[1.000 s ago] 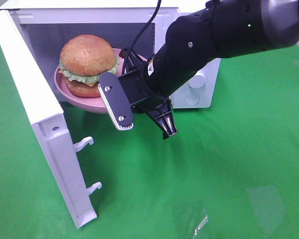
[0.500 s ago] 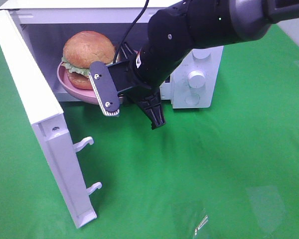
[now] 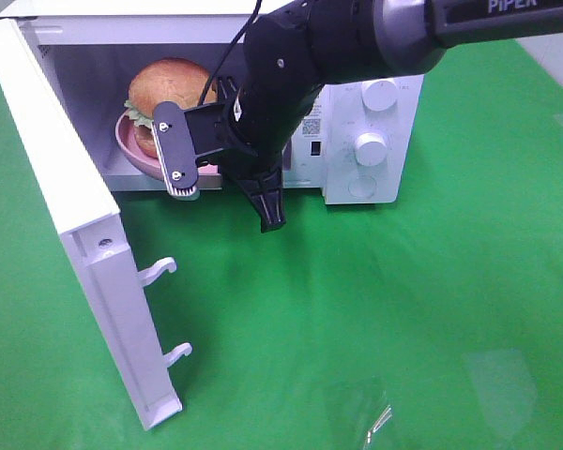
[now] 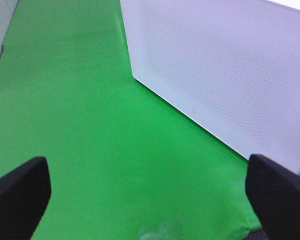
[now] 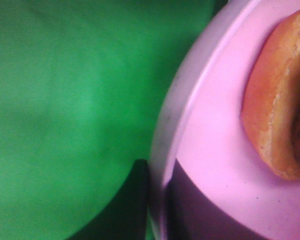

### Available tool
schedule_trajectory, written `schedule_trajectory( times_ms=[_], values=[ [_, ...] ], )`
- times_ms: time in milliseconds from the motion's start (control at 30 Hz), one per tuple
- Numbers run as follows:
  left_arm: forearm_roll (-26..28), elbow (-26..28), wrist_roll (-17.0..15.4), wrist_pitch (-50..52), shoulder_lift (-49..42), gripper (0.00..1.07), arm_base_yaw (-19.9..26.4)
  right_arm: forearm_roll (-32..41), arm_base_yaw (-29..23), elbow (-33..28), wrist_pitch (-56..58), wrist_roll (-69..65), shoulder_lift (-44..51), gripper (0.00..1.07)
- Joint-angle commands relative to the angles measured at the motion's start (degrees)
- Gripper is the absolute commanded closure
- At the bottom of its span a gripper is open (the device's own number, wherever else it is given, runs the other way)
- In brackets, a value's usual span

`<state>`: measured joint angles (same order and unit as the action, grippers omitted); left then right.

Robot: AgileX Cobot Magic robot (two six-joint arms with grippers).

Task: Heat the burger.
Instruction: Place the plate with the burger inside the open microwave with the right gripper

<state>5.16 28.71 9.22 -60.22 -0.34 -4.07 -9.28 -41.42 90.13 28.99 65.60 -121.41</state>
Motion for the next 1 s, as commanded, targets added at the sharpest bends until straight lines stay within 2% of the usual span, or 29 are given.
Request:
schedule_trajectory(
  times_ms=[33,400,700,1000],
  values=[
    [0.34,-0.17,-0.17,0.74,-1.32,0.09,-0.06,-0.86,-0.06,2.46,-2.81,-1.09,0.00,1.07],
    [0.34,-0.17,-0.17,0.74,-1.32,0.09,-0.06,-0.86,-0.06,8.42,-0.40,-1.43,-4.01,1.07],
    [0.34,-0.17,-0.17,0.74,-1.32,0.09,-0.06,-5.04,-0.06,13.46,0.46,-6.47,-6.76,1.07],
    [0.34,-0.17,-0.17,0.74,-1.32,0.09,-0.06,-5.67,-0.06,19.31,2.52,-6.88,-10.08,1.07]
  ],
)
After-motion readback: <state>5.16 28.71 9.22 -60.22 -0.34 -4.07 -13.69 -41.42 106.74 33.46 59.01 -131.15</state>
